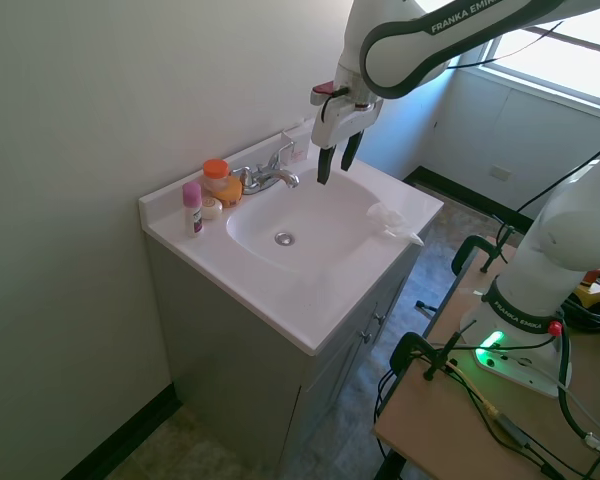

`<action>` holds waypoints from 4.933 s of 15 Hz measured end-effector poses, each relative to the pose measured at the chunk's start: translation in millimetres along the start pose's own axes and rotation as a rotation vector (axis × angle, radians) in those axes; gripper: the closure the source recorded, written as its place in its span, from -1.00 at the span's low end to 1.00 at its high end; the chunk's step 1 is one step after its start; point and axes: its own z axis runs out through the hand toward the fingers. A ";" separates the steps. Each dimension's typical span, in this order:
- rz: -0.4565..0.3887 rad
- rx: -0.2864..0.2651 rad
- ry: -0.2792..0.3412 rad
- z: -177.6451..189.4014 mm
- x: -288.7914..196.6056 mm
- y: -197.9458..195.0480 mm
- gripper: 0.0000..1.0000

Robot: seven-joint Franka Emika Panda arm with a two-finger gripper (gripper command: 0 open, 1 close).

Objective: Throw the tissue in the trash bin

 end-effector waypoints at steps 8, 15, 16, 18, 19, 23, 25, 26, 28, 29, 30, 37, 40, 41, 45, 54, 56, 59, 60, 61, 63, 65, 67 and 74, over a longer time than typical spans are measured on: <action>0.148 -0.034 0.039 3.7 26.4 28.9 -1.00; 0.199 -0.173 -0.026 60.9 26.1 107.6 -1.00; 0.200 -0.177 -0.034 65.9 27.0 114.6 -1.00; 0.198 -0.186 -0.044 77.4 31.8 123.5 -1.00; 0.195 -0.190 -0.051 86.2 34.2 126.2 -1.00; 0.187 -0.209 -0.081 116.9 35.4 127.5 1.00; 0.184 -0.208 -0.083 122.1 36.1 127.6 1.00; 0.182 -0.206 -0.082 123.1 36.4 127.3 1.00; 0.179 -0.204 -0.082 123.4 36.0 126.1 1.00; 0.179 -0.202 -0.083 123.6 35.7 125.7 1.00; 0.177 -0.202 -0.085 124.1 35.4 125.3 1.00; 0.167 -0.186 -0.097 123.6 37.7 120.4 1.00; 0.172 -0.177 -0.103 122.5 40.5 116.6 1.00; 0.172 -0.175 -0.108 123.1 40.2 116.1 1.00; 0.172 -0.167 -0.118 123.5 44.8 118.9 1.00; 0.254 0.032 -0.011 17.2 97.9 114.0 1.00; 0.359 0.142 0.050 -33.9 141.5 144.5 1.00; 0.549 0.254 0.097 -64.5 222.5 211.0 1.00; 0.611 0.262 0.103 -60.7 249.0 233.8 1.00; 0.666 0.258 0.109 -53.4 273.8 255.3 1.00; 0.754 0.219 0.115 -27.9 313.7 287.7 1.00; 0.801 0.178 0.106 6.8 348.1 299.0 1.00; 0.811 0.136 0.079 49.3 374.8 296.8 1.00; 0.794 0.095 0.013 89.6 402.7 289.4 -1.00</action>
